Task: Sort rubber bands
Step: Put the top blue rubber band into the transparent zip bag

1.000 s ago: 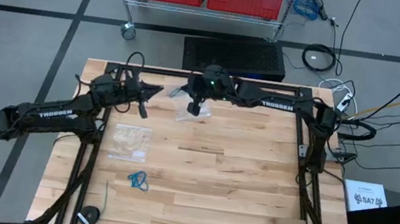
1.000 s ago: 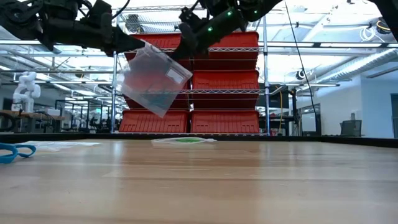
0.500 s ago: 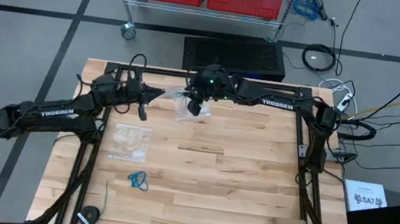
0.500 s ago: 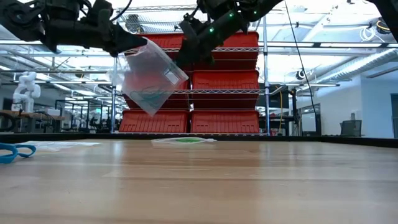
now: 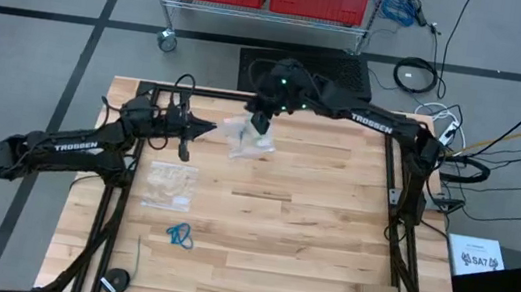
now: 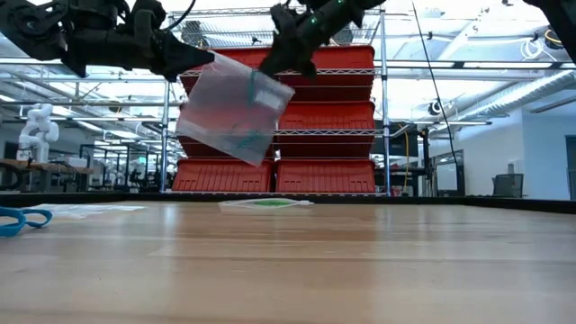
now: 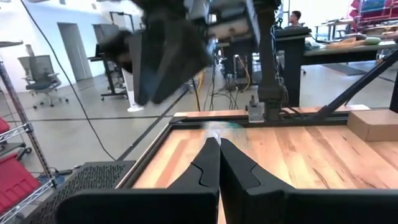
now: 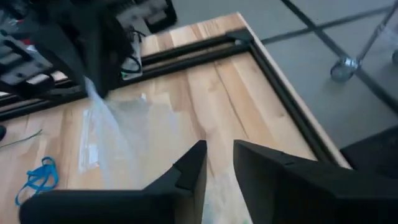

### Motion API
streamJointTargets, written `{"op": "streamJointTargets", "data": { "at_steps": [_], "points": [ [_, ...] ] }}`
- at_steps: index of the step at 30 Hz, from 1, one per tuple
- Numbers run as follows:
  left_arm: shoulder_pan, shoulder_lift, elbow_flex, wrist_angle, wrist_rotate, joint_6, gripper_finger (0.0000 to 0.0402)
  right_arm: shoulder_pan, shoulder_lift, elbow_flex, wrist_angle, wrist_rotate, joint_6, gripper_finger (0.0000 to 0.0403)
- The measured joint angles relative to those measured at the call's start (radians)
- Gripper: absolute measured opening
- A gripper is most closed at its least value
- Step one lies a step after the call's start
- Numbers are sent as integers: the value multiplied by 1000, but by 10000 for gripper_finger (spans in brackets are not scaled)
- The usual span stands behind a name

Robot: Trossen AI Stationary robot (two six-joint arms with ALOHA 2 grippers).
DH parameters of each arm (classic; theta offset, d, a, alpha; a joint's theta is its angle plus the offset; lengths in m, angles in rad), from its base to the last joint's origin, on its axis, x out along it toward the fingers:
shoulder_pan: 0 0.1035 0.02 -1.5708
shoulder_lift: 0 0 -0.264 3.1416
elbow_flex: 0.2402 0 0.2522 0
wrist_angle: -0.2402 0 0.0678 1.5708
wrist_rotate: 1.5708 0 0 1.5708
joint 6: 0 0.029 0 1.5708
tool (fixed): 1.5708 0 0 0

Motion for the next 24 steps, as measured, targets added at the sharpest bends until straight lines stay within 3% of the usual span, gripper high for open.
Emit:
{"op": "streamJointTargets", "data": {
  "at_steps": [5,9,14,19,24],
  "points": [
    [0,0,0,-1,0,0,0,10,0,112,-110,4,-92,119],
    [1,0,0,-1,-1,0,0,30,-3,200,-327,15,-147,141],
    [1,0,0,-2,-13,0,0,89,-5,152,-456,19,-53,143],
    [1,0,1,-5,-35,1,0,186,-2,-15,-344,112,82,144],
    [1,0,1,-2,-37,19,0,270,-2,-192,-14,232,232,144]
  ]
}}
